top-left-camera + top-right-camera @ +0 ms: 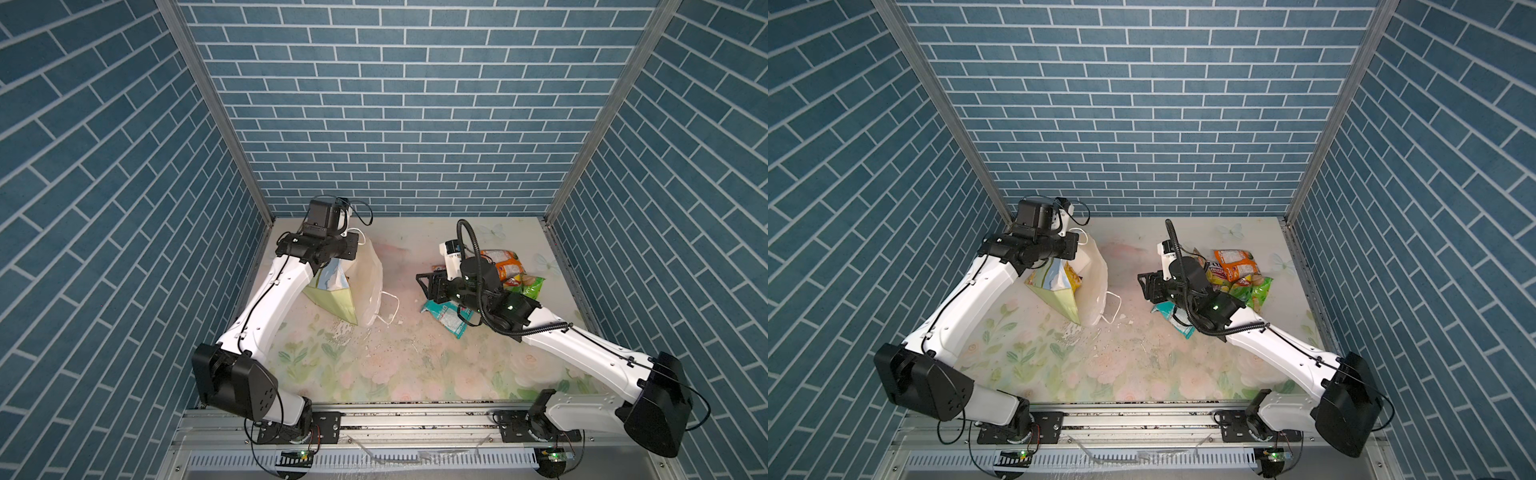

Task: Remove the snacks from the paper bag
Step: 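Move the right gripper back over the bag while the left gripper tilts the bag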

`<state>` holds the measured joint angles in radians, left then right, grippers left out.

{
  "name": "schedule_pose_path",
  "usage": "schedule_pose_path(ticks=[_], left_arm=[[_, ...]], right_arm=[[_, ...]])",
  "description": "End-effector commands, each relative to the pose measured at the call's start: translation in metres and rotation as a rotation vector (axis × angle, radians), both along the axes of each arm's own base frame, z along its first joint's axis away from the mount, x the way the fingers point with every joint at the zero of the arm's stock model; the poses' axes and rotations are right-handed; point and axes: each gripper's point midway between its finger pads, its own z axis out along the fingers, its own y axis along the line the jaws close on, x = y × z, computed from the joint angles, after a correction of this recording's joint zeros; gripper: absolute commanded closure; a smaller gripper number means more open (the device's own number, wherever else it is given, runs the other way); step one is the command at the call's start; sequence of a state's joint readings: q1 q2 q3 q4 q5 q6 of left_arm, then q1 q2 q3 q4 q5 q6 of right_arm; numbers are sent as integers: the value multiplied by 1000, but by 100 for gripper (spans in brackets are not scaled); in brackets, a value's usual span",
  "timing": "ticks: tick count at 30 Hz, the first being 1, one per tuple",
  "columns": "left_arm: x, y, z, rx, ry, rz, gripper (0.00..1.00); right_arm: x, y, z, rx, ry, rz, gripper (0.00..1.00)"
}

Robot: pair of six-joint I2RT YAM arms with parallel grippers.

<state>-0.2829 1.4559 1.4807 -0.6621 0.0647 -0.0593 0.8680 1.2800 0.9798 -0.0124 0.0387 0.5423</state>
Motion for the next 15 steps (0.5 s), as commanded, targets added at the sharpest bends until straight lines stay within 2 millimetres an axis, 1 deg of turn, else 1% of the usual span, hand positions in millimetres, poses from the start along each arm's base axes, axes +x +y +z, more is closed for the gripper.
schedule_pose_path(ticks=[1, 4, 7, 15], left_arm=[[1, 3, 18, 14, -81, -24, 100], [0, 4, 20, 19, -87, -31, 100], [0, 3, 20, 31, -91, -46, 100], [0, 8, 19, 83, -103, -48, 100]], right_arm=[[7, 18, 14, 30, -55, -7, 38], [3, 31, 15, 25, -60, 33, 39], [0, 36, 17, 15, -78, 51, 39], [-4, 30, 17, -10, -99, 50, 39]])
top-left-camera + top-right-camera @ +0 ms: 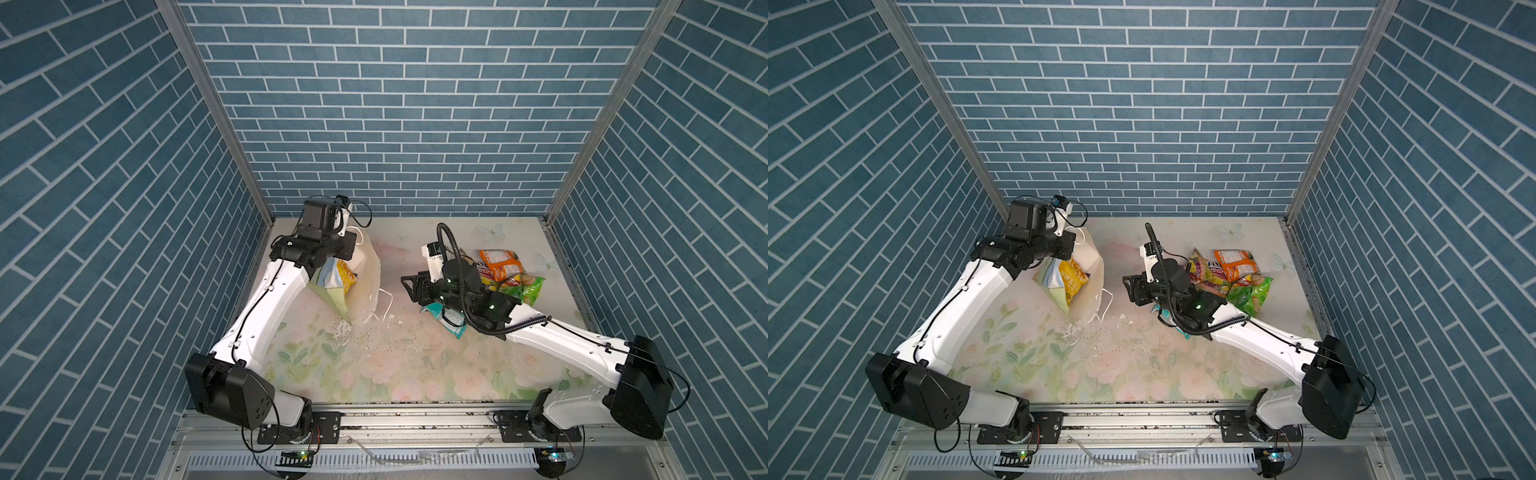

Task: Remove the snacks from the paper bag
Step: 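Move the right gripper back over the bag while the left gripper tilts the bag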

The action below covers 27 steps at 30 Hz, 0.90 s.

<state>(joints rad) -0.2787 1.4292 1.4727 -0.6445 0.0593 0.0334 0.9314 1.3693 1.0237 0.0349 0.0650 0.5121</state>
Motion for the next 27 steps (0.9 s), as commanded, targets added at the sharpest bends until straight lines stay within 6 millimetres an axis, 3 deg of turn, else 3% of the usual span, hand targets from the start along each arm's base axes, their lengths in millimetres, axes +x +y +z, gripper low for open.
schedule_pose_path(ticks=[1, 12, 27], left_arm=[[2, 5, 7, 22, -44, 2, 100], [1, 3, 7, 25, -45, -18, 100], [-3, -9, 11, -40, -48, -64, 100]], right_arm=[[0, -3, 22, 8, -69, 0, 39], [-21, 7, 34, -1, -115, 81, 39], [-51, 66, 20, -55, -150, 261, 39]])
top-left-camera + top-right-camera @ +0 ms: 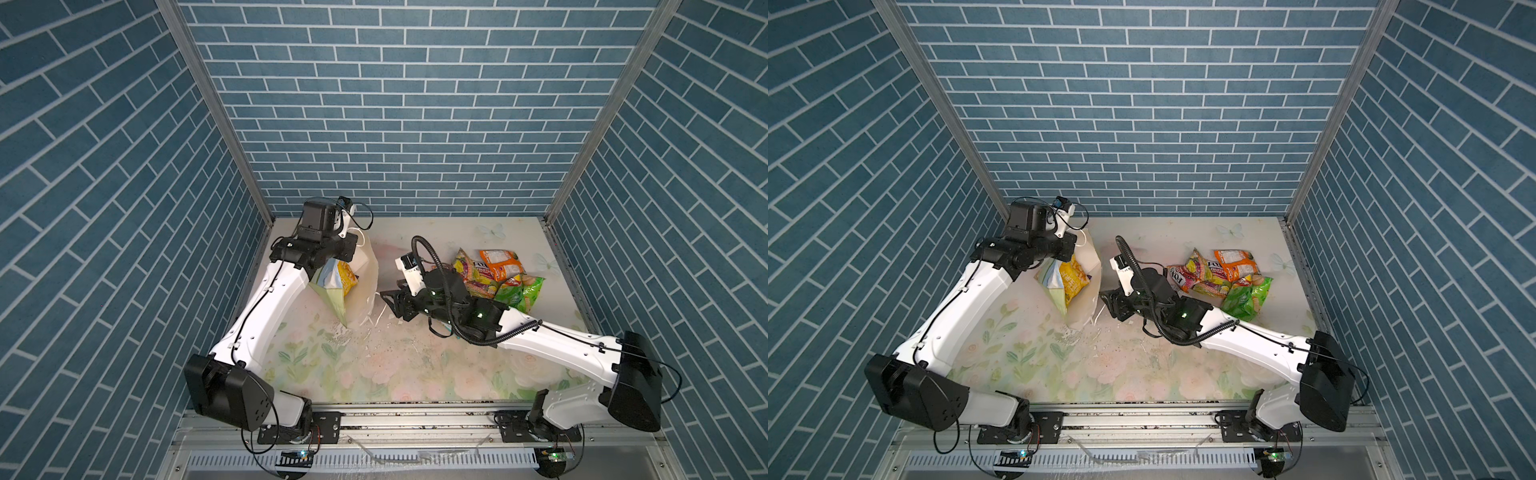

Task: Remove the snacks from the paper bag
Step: 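Move the right gripper back over the bag while the left gripper tilts the bag, then lower the right gripper into the bag toward the yellow chip packet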

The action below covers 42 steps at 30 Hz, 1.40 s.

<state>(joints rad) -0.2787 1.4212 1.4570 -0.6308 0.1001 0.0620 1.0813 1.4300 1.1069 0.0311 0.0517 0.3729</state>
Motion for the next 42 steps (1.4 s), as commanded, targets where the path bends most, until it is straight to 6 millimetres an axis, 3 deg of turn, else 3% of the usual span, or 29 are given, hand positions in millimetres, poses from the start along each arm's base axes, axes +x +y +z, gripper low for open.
schedule_pose_path(ticks=[1, 10, 23, 31, 42], left_arm=[[0, -3, 13, -39, -42, -16, 100], [-2, -6, 15, -62, -42, -23, 100], [-1, -7, 14, -83, -33, -13, 100], [-1, -8, 15, -92, -31, -12, 100], [-2, -16, 15, -133, -16, -34, 100]], right_arm=[[-2, 16, 6, 2, -36, 54, 39], [-1, 37, 0, -27, -23, 113, 39], [8, 63, -30, -119, 19, 140, 41], [17, 73, -71, -213, 40, 141, 42], [29, 82, -83, -237, 27, 110, 42]])
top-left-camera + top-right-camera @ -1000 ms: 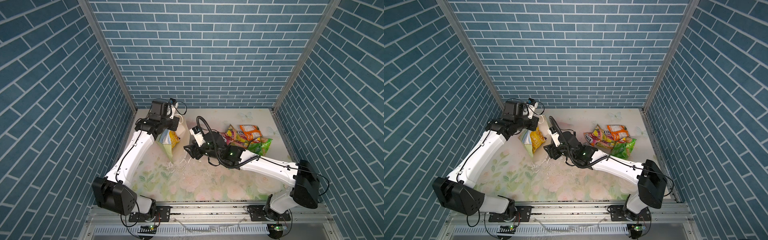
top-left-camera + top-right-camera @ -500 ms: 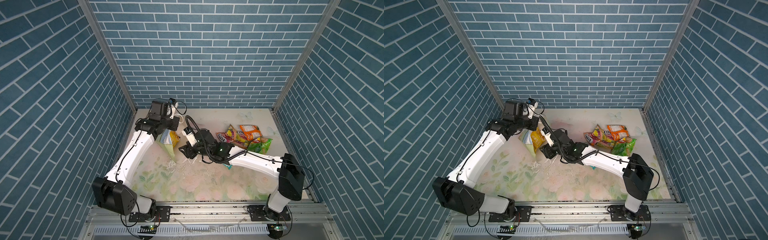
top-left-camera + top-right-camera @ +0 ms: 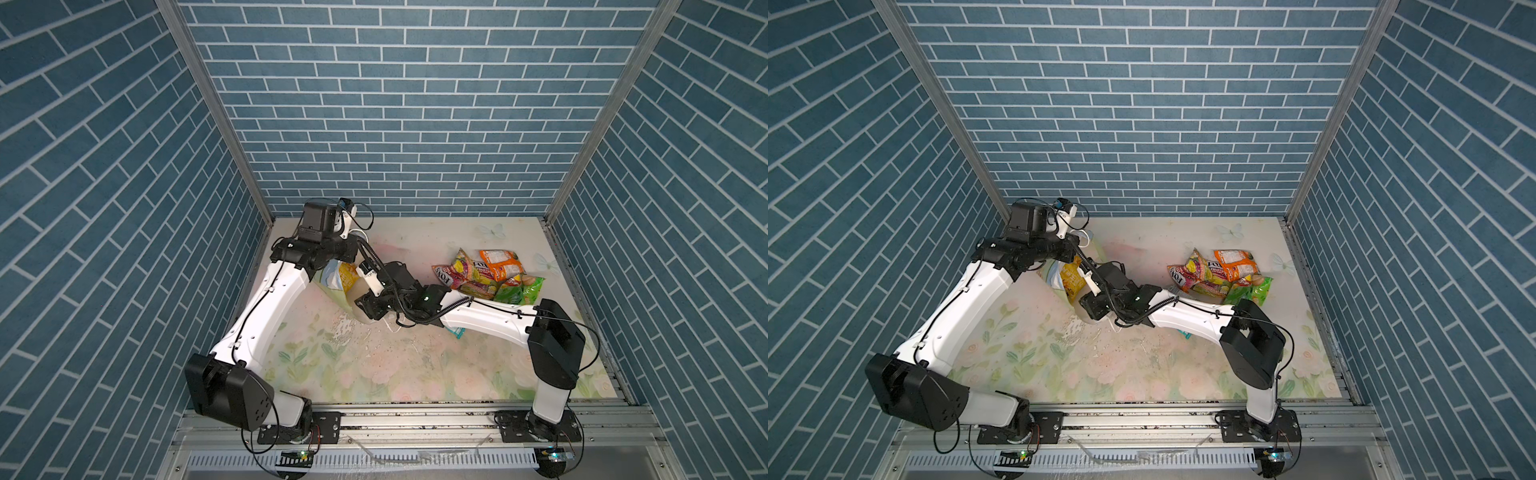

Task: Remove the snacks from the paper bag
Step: 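Lower the right gripper into the bag toward the yellow chip packet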

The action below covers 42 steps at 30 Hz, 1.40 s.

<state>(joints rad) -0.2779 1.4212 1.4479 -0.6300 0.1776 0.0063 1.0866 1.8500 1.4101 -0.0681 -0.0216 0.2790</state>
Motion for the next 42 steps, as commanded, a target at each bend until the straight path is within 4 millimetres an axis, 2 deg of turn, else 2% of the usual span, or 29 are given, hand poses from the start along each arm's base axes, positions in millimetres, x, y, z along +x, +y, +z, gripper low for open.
schedule_pose_path(ticks=[1, 7, 14, 22, 29, 32, 37, 42], left_arm=[[3, -5, 17, -55, -52, -10, 100], [3, -7, 16, -62, -46, -16, 100], [4, -7, 15, -64, -43, -14, 100], [6, -12, 8, -81, -15, -22, 100], [6, -12, 10, -85, -20, -26, 100], [5, -13, 11, -89, -22, -31, 100], [5, -14, 11, -95, -21, -34, 100], [5, -15, 11, -100, -19, -39, 100]], right_arm=[[6, 4, 0, -19, -38, -7, 41], [15, 6, -5, -20, -65, -40, 38], [15, 4, -9, 14, -65, -54, 35], [13, 12, -15, 14, -39, -42, 34], [19, 12, -26, -15, -38, -67, 33], [19, 15, -27, -23, -16, -61, 32], [16, 27, -17, 16, 17, -31, 32], [15, 31, -20, 26, 29, -23, 31]])
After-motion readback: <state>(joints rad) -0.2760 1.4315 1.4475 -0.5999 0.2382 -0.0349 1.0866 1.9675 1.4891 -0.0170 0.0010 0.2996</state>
